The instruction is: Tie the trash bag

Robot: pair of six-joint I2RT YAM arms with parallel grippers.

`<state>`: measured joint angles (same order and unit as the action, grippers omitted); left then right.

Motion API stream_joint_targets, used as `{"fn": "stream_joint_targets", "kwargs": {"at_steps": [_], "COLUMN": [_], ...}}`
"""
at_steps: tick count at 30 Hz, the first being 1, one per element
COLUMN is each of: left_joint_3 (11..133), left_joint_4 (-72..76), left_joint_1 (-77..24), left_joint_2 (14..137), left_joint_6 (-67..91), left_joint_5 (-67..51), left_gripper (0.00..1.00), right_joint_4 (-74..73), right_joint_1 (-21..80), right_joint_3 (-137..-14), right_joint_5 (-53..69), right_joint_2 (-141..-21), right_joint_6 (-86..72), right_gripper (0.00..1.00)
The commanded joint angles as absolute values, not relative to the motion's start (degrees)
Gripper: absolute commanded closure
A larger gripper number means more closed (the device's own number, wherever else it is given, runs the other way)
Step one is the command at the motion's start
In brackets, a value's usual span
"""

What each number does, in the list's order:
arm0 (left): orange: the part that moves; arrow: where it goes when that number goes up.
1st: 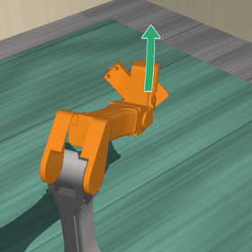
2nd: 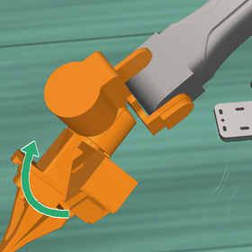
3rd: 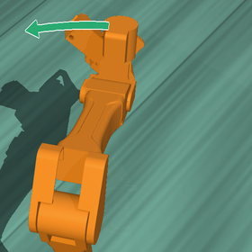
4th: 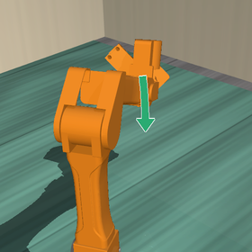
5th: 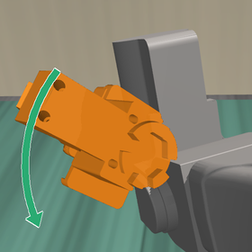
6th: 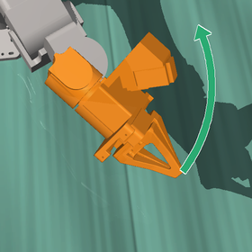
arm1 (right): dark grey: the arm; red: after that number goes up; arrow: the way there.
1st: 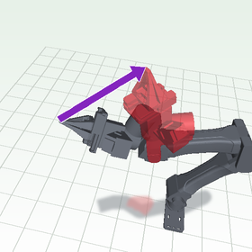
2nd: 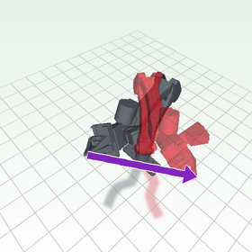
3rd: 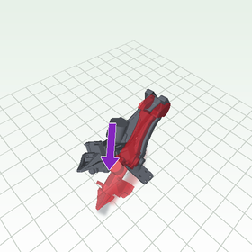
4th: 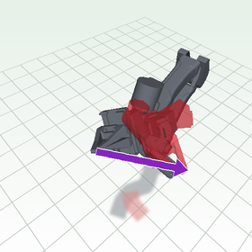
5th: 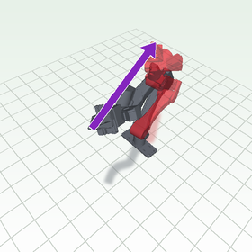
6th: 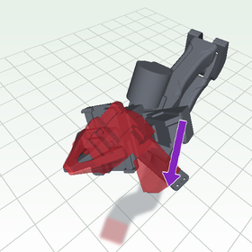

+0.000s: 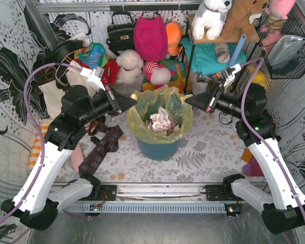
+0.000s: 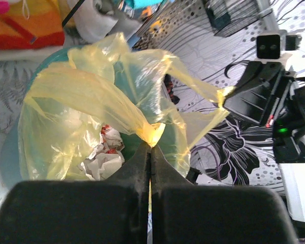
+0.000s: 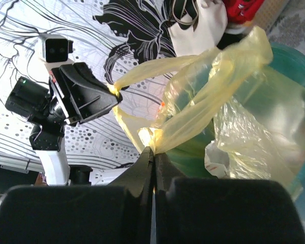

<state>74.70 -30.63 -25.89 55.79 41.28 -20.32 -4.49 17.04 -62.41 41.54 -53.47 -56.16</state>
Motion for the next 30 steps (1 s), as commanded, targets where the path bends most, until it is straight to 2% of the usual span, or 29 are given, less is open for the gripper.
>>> {"fn": "stream_joint_targets", "kwargs": {"at_steps": [1, 9, 18, 25, 30], "left_joint_3": [79.59, 82.3, 74.37, 64.93, 67.08], "left_joint_4": [-28.99, -28.95, -30.59, -31.34, -31.12], "left_joint_1": [-26.09, -26.08, -26.04, -26.08, -26.1], "left_joint_2": [56.66, 58.28, 54.35, 49.63, 48.95], "left_joint_6": [40.2, 39.53, 40.59, 42.85, 43.31], "left_joint_5": [-20.34, -20.56, -22.24, -23.53, -22.74], "left_gripper": [1.0, 1.0, 1.0, 1.0, 1.0], "right_joint_4": [2.85, 5.02, 5.32, 11.87, 11.37], "right_joint_1": [16.85, 16.87, 16.88, 16.87, 16.83], "right_joint_3": [-66.52, -69.88, -65.42, -63.24, -67.37], "right_joint_5": [40.96, 40.71, 41.09, 42.3, 41.56], "right_joint_2": [-55.48, -57.18, -53.59, -52.91, -55.03], "right_joint_6": [-59.34, -60.62, -62.76, -68.73, -67.55], "right_gripper": [1.0, 1.0, 1.0, 1.0, 1.0]}}
